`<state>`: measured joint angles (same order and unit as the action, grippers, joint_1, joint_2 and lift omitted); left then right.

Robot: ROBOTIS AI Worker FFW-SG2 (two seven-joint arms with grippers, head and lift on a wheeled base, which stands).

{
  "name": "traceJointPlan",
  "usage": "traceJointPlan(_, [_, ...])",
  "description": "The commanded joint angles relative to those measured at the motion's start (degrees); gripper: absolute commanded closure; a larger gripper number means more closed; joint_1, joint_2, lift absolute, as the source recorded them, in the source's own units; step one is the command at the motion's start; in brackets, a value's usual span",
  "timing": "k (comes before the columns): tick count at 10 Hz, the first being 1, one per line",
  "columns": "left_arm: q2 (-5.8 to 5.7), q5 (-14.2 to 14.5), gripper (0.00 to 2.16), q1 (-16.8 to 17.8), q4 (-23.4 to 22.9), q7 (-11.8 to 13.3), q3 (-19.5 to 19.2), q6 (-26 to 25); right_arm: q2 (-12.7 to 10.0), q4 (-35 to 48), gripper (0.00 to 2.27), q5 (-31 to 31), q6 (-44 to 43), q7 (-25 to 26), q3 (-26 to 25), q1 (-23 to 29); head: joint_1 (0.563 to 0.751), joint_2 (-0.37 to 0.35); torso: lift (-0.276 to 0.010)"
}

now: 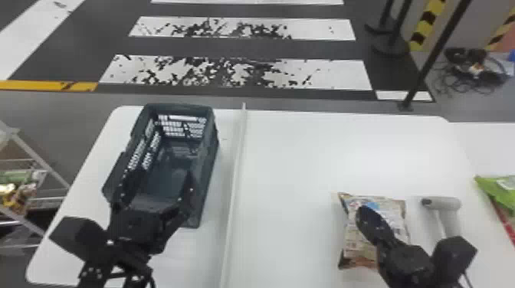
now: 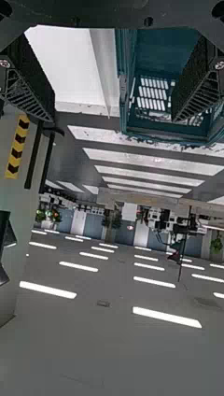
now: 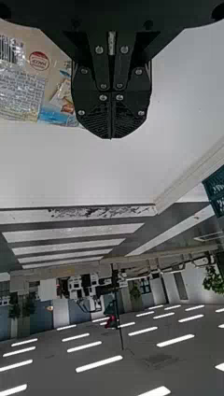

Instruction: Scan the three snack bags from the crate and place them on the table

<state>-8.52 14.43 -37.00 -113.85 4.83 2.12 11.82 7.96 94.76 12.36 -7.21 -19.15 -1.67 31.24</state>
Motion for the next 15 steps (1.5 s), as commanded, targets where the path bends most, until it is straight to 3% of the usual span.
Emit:
traceJointPlan(1, [0.0,-0.01,0.07,0.0,0.12,0.0,-0.01,0.0,0.04,-0.36,2.22,0.03,-2.32,0.17,-1.15,0.23,0.695,0.002,-0.037])
traceJointPlan(7, [-0.18,-0.01,0.07,0.7,0.29,0.0,-0.19,-0.53,0.66,-13.37,2.22,-1.81,-3.73,-0.71,-0.62,-5.57,0.695,-0.04,-0.037])
traceJointPlan(11, [-0.18,-0.01,0.07,0.97,0.64,0.0,-0.01,-0.35,1.09,-14.16,2.22,-1.64,-4.96,-1.5,-0.88,-5.75,0.695,-0.041,-0.037])
traceJointPlan(12, [-0.18,-0.1,0.07,1.05,0.73,-0.17,-0.01,-0.35,1.36,-11.96,1.92,-1.55,-9.35,-2.38,-1.15,-3.82,0.695,-0.043,-0.037])
traceJointPlan(14, [-0.09,-0.1,0.07,1.14,0.56,-0.7,0.07,-0.18,1.89,-1.77,0.01,-1.81,-12.34,-3.88,-3.26,1.81,0.695,-0.039,-0.037])
traceJointPlan(15, [-0.18,-0.28,0.07,1.14,0.47,-0.88,0.51,-0.18,1.8,3.07,0.0,-1.81,-12.34,-3.88,-5.37,4.44,0.695,-0.039,-0.037])
